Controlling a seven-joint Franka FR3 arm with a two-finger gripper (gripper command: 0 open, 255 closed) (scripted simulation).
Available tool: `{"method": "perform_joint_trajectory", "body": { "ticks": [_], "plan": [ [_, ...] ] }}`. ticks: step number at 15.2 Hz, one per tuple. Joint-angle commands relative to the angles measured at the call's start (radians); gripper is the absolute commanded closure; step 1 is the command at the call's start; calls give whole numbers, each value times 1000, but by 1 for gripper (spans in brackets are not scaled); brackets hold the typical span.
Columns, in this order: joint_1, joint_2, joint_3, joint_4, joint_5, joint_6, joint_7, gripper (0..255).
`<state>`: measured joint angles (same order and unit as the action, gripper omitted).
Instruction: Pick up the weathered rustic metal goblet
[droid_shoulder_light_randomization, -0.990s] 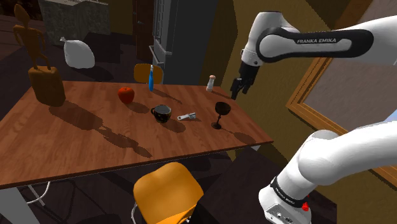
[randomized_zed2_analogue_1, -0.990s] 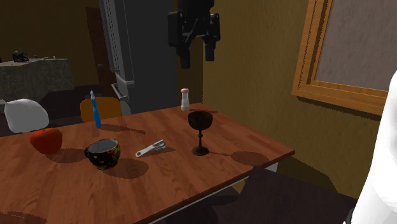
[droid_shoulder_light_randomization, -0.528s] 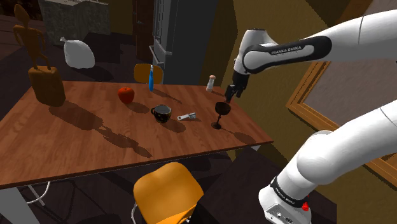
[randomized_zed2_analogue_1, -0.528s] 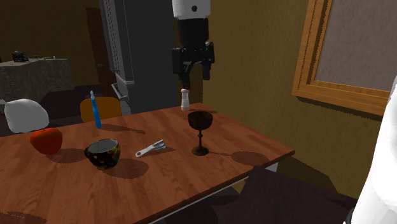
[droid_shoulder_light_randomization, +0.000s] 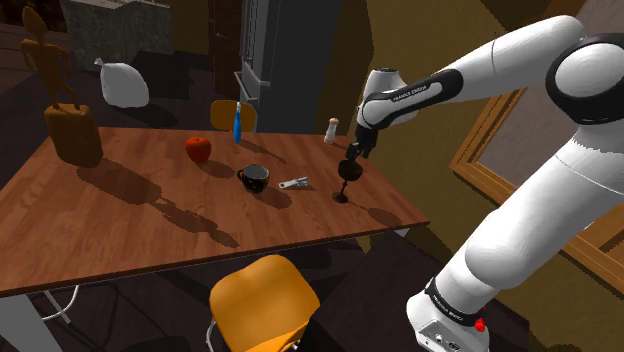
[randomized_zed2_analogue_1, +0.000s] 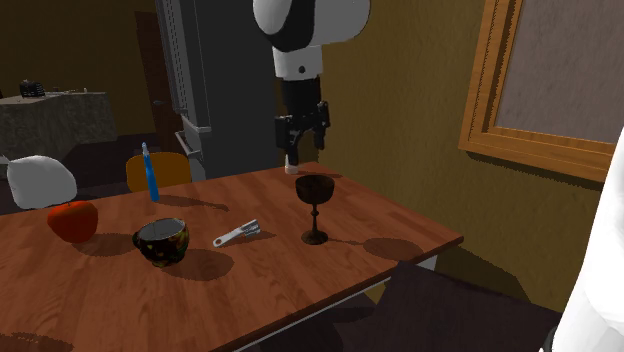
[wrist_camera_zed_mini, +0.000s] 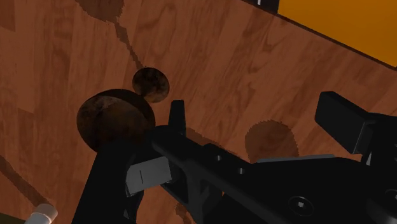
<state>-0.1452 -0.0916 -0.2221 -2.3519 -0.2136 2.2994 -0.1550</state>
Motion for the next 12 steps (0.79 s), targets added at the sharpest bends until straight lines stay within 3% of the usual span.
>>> {"method": "perform_joint_trajectory", "body": {
  "ticks": [1, 12],
  "plan": [
    [-8, 70, -13, 37, 6, 37, -24, 0],
    [-97, 488, -32, 328, 92, 181, -170, 0]
  ]
}}
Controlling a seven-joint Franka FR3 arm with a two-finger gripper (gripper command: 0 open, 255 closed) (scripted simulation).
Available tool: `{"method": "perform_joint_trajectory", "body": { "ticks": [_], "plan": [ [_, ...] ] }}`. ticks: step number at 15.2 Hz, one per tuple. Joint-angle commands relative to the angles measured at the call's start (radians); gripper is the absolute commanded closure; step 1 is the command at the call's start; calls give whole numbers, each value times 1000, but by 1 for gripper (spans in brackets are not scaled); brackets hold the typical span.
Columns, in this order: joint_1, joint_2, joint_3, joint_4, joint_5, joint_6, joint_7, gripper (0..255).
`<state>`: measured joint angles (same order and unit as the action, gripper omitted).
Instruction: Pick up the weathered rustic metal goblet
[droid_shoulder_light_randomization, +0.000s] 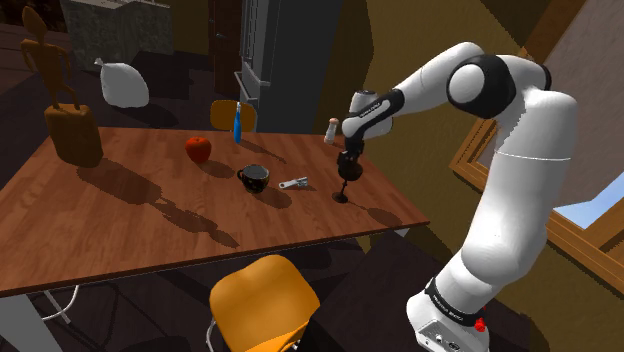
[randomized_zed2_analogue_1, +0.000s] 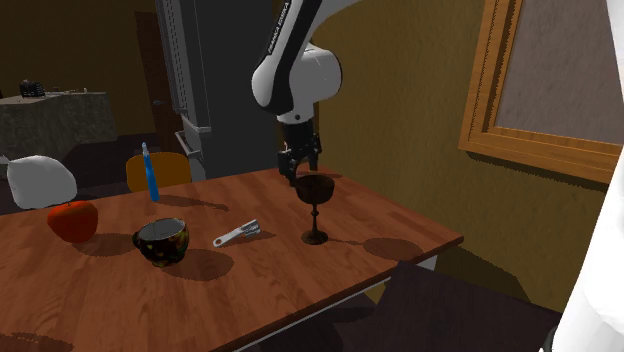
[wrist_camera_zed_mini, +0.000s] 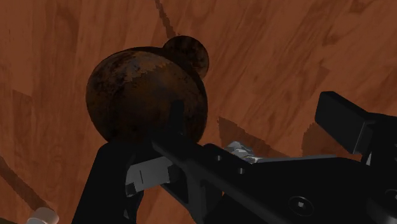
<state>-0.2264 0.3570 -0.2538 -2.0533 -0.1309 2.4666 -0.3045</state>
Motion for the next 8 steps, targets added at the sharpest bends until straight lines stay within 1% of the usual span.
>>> {"method": "perform_joint_trajectory", "body": {
  "ticks": [1, 4, 8],
  "plan": [
    [-27, 78, 2, 63, 17, 19, -31, 0],
    [-57, 179, 10, 161, 35, 26, -59, 0],
    [-62, 219, 15, 163, 39, 64, -55, 0]
  ]
}}
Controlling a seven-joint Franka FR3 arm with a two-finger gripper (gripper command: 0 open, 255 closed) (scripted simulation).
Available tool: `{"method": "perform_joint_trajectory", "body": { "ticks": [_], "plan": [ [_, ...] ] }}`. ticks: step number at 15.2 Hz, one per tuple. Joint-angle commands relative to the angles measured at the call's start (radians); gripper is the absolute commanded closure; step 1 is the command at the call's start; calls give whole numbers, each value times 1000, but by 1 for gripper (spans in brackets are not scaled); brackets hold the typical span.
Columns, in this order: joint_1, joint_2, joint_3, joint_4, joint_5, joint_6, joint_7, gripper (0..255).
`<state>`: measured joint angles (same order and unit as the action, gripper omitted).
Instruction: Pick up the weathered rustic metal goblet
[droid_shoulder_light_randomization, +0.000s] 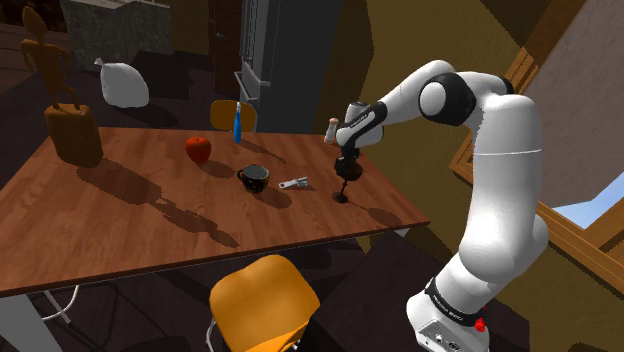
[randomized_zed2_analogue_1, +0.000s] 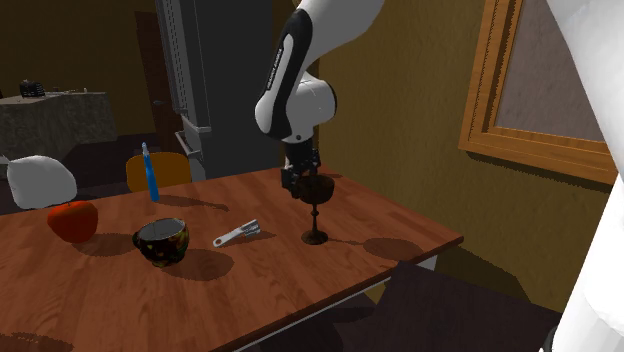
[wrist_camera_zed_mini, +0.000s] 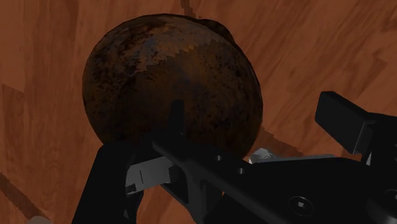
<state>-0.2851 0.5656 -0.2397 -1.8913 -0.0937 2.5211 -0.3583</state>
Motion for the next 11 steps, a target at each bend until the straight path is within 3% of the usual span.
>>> {"method": "perform_joint_trajectory", "body": {
  "ticks": [1, 5, 6, 11],
  "plan": [
    [-4, 20, 2, 2, 3, 19, -1, 0],
    [-7, 47, 5, 5, 5, 42, 1, 0],
    [-6, 47, 5, 5, 5, 41, 2, 255],
    [-7, 46, 5, 4, 5, 42, 2, 255]
  ]
}}
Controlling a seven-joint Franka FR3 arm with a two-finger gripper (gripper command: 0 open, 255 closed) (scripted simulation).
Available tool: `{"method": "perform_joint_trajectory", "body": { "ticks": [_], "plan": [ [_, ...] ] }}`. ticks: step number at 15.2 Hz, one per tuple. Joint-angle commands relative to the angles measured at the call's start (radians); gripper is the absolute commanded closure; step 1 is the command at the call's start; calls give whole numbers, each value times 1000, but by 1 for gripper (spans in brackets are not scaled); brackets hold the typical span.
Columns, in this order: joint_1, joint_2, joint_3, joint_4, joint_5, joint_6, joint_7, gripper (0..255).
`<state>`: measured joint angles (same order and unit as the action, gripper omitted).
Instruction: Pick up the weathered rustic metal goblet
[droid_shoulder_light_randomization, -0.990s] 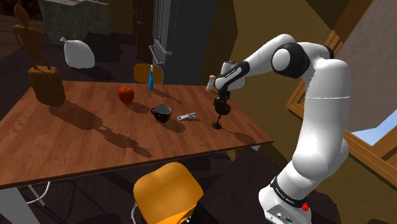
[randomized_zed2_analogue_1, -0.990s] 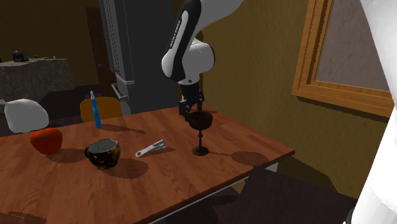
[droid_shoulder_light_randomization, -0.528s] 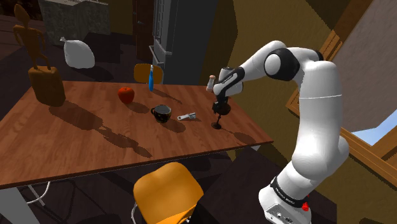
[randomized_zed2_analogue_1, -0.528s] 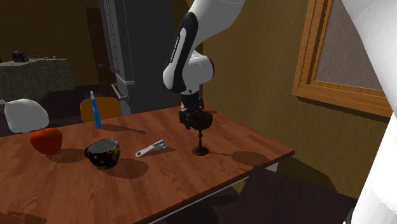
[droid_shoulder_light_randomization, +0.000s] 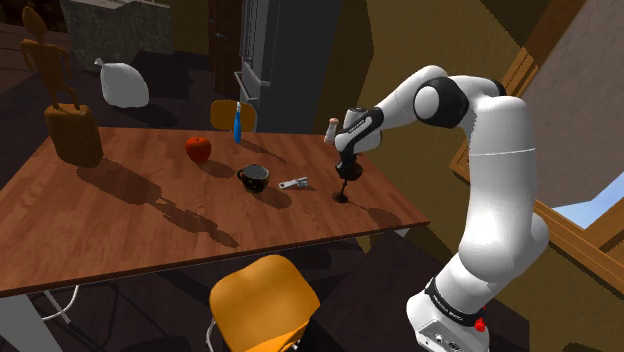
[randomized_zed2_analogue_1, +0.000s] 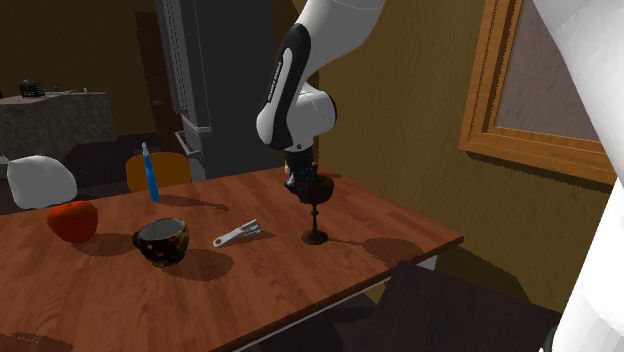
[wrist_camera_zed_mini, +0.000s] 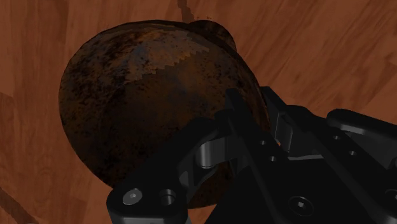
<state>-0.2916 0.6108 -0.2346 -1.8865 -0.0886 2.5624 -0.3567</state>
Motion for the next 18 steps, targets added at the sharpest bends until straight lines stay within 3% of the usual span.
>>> {"method": "perform_joint_trajectory", "body": {
  "ticks": [1, 18],
  "plan": [
    [0, 1, 0, 0, 0, 0, 0, 255],
    [14, -135, -15, -1, -15, -133, -12, 255]
  ]
}}
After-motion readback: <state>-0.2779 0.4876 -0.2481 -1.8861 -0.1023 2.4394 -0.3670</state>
